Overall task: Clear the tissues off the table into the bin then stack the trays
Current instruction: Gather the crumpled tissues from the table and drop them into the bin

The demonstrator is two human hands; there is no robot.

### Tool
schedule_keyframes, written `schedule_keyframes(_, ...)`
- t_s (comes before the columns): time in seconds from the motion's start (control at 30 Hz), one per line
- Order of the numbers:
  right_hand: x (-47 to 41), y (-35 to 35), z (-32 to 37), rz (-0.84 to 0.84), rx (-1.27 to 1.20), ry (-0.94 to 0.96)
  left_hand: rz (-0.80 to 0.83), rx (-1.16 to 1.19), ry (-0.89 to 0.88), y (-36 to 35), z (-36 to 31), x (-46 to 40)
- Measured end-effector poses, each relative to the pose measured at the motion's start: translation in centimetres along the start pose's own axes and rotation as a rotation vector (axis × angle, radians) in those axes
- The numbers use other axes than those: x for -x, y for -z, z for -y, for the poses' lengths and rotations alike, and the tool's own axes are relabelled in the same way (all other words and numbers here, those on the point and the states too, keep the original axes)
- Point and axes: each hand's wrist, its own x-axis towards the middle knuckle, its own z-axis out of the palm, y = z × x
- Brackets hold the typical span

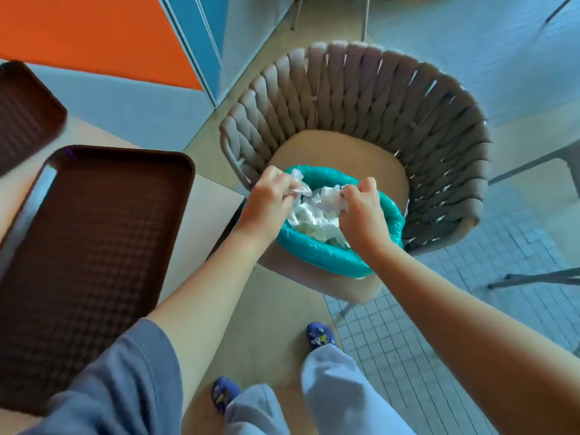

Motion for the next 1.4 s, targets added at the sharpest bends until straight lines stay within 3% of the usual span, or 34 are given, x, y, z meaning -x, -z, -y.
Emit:
schedule_keyframes(0.1,-0.3,-0.7,-3.2,0.072,0.043,-0.06,0.028,0.013,0.019,-3.2,-0.1,-1.2)
schedule_keyframes(0.23,-0.8,-1.1,-5.2,0.312,0.116,-0.073,0.366,0.023,0.078,-5.8,-0.7,-1.5)
schedule_keyframes(0.3,-0.8,-0.8,-5.5,0.319,0.129,-0.077,0.447,0.022,0.149,-6.4,-0.3,-0.9)
schedule_keyframes(0.67,0.2,0.2,2.8,0.216,0.167,0.134,0.136,-0.052,0.125,1.1,0.8,2.2)
schedule_keyframes(0.97,4.4,-3.7,20.0,0.238,0.126,0.436,-0.139,-0.154,0.201,14.7,8.3,11.5)
schedule_keyframes(1.4,15.8,-13.0,41.4,0.305,0.079,0.719,-0.309,-0.276,0.407,30.3,21.6,28.1)
